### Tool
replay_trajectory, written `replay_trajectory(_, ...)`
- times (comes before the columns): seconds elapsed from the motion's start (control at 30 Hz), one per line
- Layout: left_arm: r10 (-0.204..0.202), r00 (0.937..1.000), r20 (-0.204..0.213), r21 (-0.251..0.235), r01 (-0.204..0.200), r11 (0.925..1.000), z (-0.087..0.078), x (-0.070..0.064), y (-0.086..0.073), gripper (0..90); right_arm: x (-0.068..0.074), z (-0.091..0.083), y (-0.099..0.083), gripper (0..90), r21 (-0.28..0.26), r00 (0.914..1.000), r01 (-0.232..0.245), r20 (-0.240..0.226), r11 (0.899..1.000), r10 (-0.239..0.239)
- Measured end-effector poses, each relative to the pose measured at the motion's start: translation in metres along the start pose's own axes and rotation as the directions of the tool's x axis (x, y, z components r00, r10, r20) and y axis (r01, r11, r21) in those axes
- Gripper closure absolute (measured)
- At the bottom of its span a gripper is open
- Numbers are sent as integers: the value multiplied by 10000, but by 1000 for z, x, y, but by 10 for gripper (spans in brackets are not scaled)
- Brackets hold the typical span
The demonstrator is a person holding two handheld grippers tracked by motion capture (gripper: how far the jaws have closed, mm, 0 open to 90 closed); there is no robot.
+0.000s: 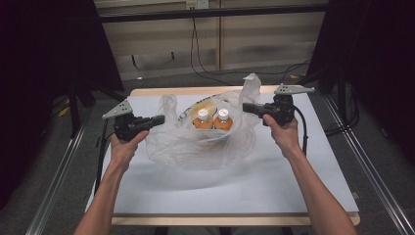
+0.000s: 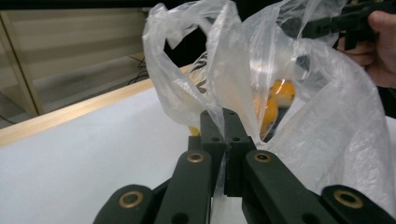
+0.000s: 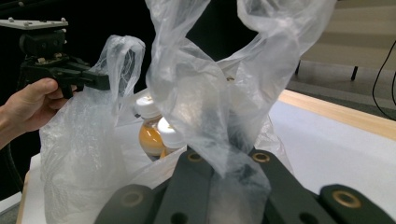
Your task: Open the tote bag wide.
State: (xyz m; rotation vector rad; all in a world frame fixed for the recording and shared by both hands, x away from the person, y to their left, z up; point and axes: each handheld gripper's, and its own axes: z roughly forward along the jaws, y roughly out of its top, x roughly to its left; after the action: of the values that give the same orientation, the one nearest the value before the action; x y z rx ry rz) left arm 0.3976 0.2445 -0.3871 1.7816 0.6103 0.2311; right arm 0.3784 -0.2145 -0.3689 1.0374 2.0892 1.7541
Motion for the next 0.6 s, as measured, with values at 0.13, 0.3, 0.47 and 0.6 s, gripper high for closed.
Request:
replay_trajectory(0.13,-17,10000,-36,164,18,9999,1,3,-4,900,-2,3,-3,900,121,9999,-111,81,9999,110)
replay_trajectory(0.3,-277,9996,-28,336,277,9991,6,3,-15,900,-7,7,-8,900,435,9995,-102,316,9990,88)
replay_trajectory(0.47,-345,9994,-70,725,349,9968,11,6,-24,900,-11,11,-13,900,816,9986,-89,531,9966,46)
replay_trajectory(0.6,-281,9995,-168,1107,298,9934,12,7,-32,900,-13,13,-19,900,1108,9980,-167,629,9937,97)
